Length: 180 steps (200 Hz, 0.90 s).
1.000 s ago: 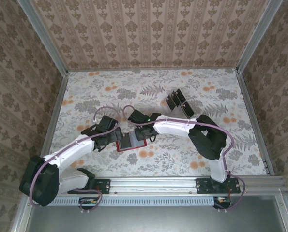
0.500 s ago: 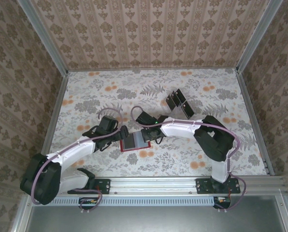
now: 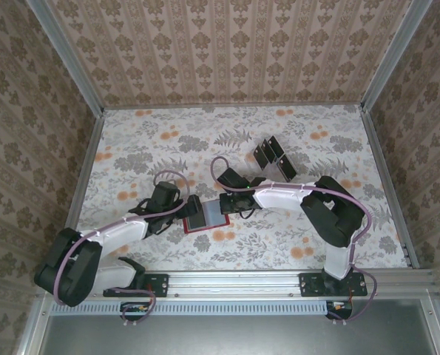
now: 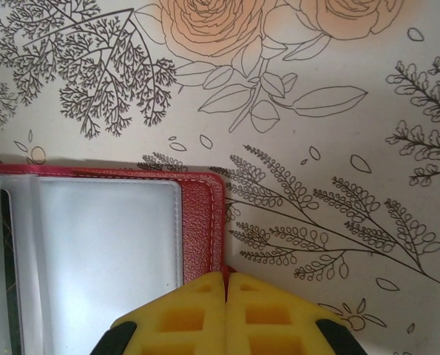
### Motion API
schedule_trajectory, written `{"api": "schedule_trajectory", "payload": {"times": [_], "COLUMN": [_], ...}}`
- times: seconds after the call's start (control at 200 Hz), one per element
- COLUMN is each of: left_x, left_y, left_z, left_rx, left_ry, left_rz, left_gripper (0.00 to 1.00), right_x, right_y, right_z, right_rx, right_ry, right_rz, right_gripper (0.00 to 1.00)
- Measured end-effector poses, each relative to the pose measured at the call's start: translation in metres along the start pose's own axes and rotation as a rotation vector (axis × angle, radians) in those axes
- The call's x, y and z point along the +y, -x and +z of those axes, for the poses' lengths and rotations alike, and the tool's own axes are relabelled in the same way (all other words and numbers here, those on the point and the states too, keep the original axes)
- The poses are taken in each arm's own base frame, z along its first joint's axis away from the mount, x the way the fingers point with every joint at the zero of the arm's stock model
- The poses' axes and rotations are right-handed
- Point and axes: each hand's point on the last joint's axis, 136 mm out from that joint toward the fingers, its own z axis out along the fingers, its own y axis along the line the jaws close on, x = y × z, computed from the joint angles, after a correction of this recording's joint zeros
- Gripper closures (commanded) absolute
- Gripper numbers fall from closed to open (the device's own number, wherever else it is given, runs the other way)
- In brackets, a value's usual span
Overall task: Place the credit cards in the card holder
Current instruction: Close the card holder at the center of the table.
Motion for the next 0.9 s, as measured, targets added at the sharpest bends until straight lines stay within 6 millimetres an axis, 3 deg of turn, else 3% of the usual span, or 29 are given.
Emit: {"api": "schedule_trajectory", "payload": {"times": [0.345, 0.565, 0.9], "left_x": [-0.006, -0.035, -0.048], "left_y": [-0.001, -0.01, -0.004], "left_z": [0.003, 0.003, -0.005], "left_rx": [-0.027, -0.004, -0.031], "left_ry": [0.013, -0.095, -0.148], "left_rz": [0.034, 0.047, 0.028], "left_gripper": [0.0, 0.0, 0.0], "right_x": [0.004, 0.004, 0.004], "right_y": [0.0, 0.0, 0.0], "right_z": [0.001, 0.002, 0.003], "right_rx": [0.001, 0.005, -0.004], "right_ry": [0.034, 0.038, 0.054], "right_rz": [0.029, 0.044, 0.061], "right_gripper": [1.0, 1.0, 1.0]}}
